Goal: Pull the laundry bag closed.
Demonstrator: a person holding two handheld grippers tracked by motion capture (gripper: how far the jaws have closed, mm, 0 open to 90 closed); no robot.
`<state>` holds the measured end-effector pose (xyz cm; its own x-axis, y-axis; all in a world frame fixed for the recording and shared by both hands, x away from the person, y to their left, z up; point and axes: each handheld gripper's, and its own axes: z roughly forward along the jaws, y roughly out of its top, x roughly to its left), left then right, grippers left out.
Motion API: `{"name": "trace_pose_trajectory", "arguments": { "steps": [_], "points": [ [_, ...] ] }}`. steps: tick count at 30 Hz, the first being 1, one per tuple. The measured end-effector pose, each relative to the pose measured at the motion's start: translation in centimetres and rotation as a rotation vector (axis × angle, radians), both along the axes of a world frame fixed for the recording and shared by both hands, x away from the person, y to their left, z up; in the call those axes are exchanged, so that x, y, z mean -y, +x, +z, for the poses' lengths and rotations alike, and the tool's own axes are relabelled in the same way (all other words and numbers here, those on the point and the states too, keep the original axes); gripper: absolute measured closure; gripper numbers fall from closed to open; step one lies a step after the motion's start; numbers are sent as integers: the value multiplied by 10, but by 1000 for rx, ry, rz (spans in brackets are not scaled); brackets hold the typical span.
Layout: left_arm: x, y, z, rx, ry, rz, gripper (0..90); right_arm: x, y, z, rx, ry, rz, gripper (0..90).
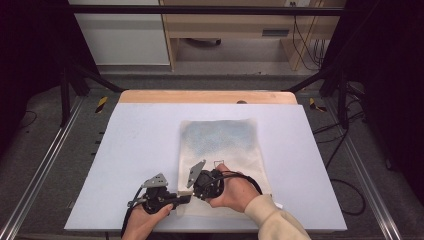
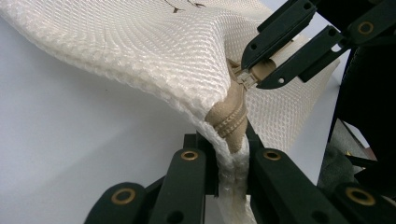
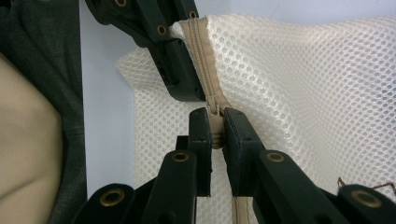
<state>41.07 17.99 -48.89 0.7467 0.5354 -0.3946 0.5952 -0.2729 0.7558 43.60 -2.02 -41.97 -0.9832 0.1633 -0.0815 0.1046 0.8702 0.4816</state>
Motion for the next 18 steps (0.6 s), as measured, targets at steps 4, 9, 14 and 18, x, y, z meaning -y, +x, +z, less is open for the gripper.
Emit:
{"name": "trace_pose_trajectory", "arguments": {
  "steps": [4,9,14,18],
  "points": [
    [1,0,0,0,0,-3,849,4,0,0,-2,0,0,822],
    [0,0,0,0,-3,0,849,7,0,-1,-4,2,-13,822],
    [-1,0,0,-2,-4,1,849,12,1,-1,-2,6,-18,822],
    [-2,0,1,-2,-4,6,849,17,2,0,0,2,-27,822]
  ]
}}
